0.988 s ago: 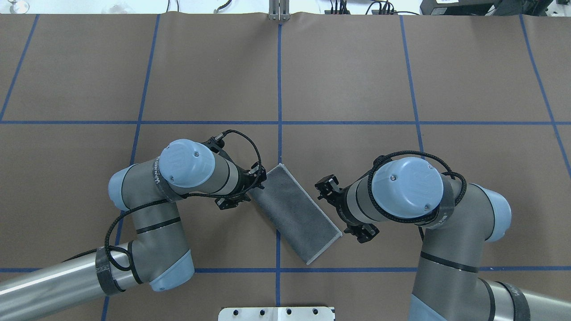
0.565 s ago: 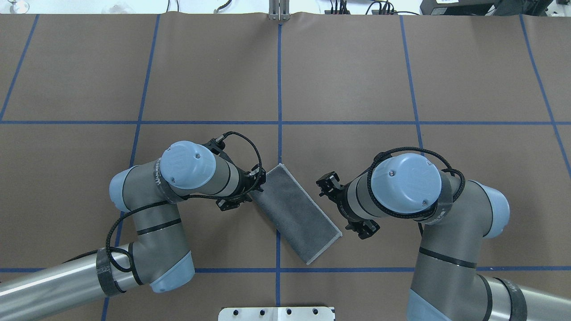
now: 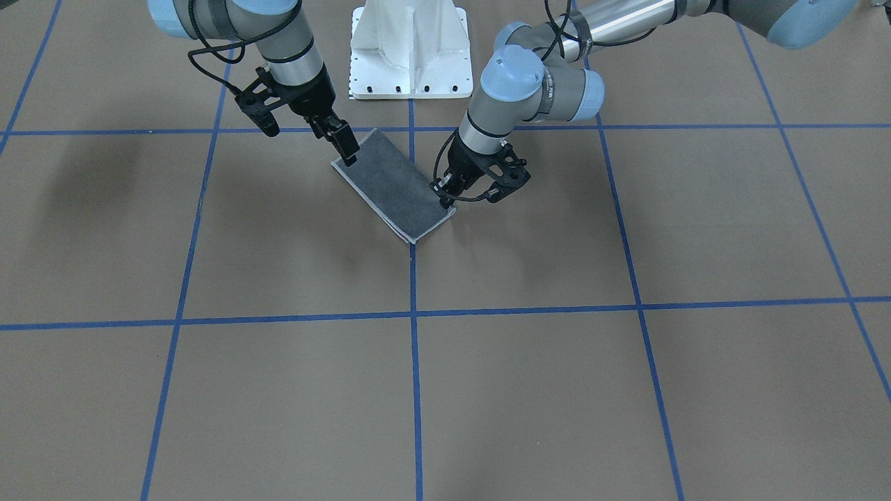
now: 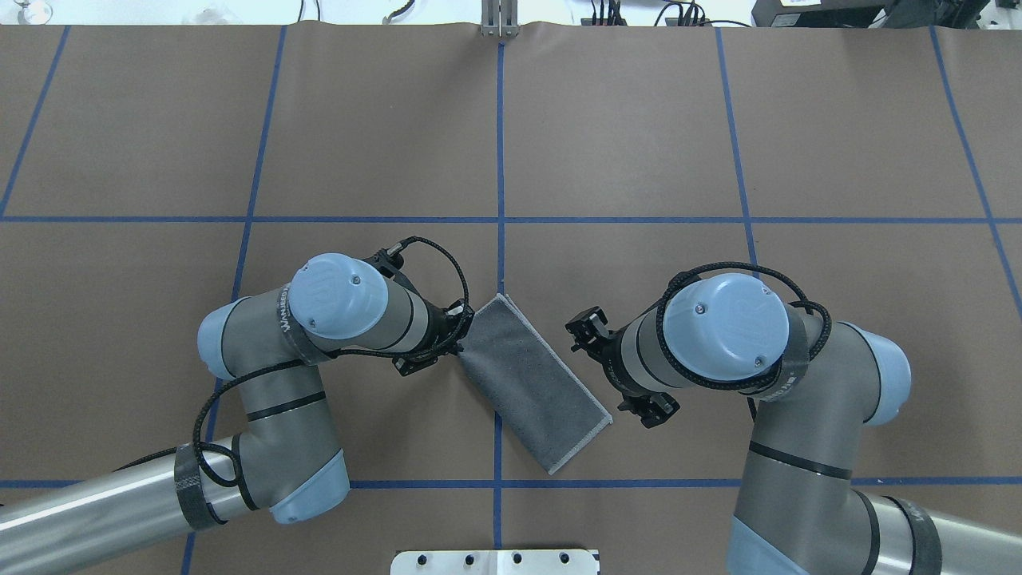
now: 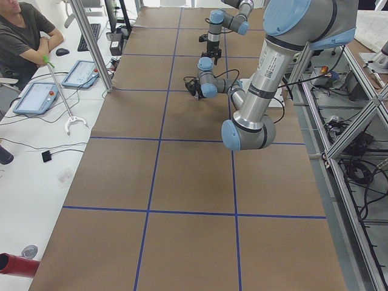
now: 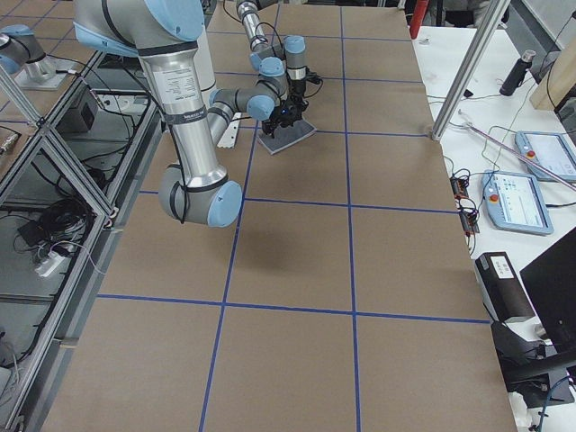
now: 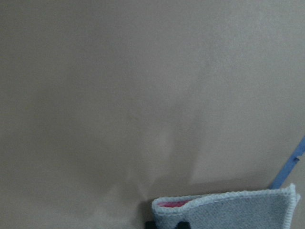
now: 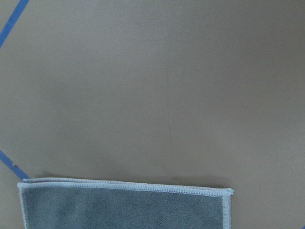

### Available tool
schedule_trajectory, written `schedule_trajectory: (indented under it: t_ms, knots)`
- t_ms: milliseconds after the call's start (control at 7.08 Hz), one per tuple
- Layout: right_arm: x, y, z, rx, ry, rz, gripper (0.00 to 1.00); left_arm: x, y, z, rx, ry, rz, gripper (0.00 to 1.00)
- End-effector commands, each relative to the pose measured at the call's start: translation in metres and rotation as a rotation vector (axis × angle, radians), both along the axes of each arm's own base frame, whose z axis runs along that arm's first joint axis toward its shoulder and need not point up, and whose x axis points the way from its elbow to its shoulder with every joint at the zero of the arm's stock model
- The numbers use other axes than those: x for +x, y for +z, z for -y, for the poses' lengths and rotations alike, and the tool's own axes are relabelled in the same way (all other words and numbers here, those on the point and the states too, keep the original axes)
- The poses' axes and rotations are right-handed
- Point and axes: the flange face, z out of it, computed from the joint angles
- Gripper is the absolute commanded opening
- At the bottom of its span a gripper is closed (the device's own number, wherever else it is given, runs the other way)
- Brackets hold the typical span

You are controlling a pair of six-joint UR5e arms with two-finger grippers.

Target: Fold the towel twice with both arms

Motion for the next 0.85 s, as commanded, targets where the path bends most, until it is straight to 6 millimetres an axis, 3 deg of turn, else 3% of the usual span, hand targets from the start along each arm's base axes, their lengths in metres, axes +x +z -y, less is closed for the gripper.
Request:
schedule_trajectory:
  t_ms: [0, 282, 424, 565, 706]
  knots:
    - [0.001, 0.0, 0.001, 0.0, 0.003, 0.001, 1.0, 0.0, -0.001, 0.001, 0.012, 0.004, -0.002, 0.0]
    - [0.005, -0.001, 0.007, -0.001, 0.014, 0.001, 1.0, -0.001, -0.011, 0.015, 0.176, 0.027, -0.007, 0.0]
    - [0.009, 0.0, 0.014, 0.007, 0.021, -0.001, 1.0, -0.013, -0.022, 0.043, 0.23, -0.011, -0.04, 0.0]
    - [0.014, 0.002, 0.022, 0.027, 0.022, -0.015, 1.0, -0.011, -0.032, 0.076, 0.252, -0.042, -0.047, 0.0]
    - [0.016, 0.007, 0.029, 0.032, 0.026, -0.026, 1.0, 0.008, -0.039, 0.098, 0.261, -0.047, -0.033, 0.0]
